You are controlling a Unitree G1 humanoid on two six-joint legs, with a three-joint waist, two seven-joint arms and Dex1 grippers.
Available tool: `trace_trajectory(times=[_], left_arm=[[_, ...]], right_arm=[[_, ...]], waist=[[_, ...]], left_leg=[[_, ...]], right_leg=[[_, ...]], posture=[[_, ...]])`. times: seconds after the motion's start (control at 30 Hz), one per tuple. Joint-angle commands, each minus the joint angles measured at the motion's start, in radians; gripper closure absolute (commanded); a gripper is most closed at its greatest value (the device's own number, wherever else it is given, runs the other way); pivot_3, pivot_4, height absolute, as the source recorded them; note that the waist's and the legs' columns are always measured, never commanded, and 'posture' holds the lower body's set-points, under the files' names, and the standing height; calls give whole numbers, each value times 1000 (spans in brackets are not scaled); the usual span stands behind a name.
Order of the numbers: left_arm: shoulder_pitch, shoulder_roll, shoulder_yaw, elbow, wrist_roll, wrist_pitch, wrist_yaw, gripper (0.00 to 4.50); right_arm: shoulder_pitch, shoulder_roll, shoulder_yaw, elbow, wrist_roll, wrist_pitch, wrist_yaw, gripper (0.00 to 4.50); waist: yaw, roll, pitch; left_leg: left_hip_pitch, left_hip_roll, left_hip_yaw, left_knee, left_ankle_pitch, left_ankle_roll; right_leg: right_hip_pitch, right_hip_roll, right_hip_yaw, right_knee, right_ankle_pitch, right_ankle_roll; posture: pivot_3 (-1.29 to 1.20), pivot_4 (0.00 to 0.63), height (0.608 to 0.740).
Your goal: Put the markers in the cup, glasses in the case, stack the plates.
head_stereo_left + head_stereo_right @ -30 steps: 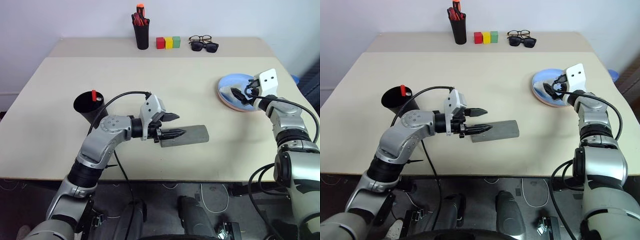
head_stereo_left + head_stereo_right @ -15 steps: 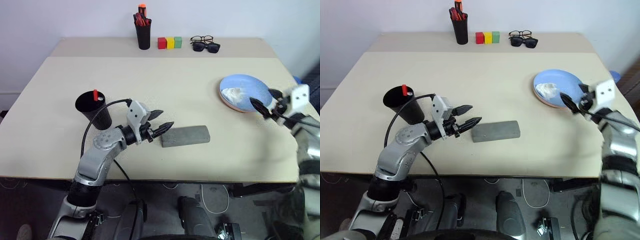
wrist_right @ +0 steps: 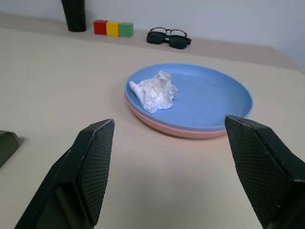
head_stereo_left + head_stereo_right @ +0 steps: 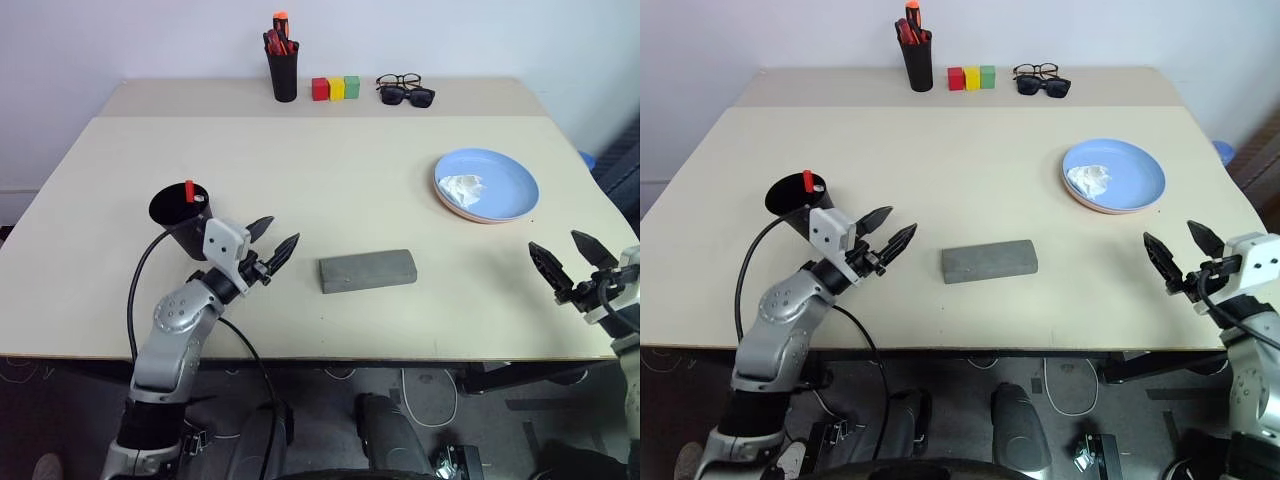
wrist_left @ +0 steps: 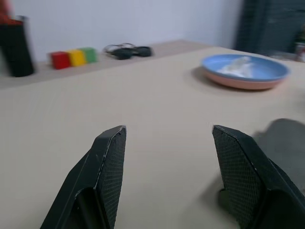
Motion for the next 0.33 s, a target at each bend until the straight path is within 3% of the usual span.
trace_trajectory(times=[0.03, 0.33], left_arm=[[45, 7, 9, -42, 10, -26, 17, 1571], [137, 64, 33, -84, -40, -31, -37, 1571]], right_arm=[[41, 23, -25, -71, 14, -28, -13, 764], [116, 17, -14, -96, 24, -22, 29, 764]], waist=[[1, 0, 0], [-2, 0, 0]], left_leg=[[0, 0, 0, 0, 0, 0], [0, 0, 0, -1, 0, 0]], right_leg=[[0, 0, 0, 0, 0, 0], [-1, 0, 0, -1, -2, 2]], posture=[[0, 150, 740], [0, 150, 740]])
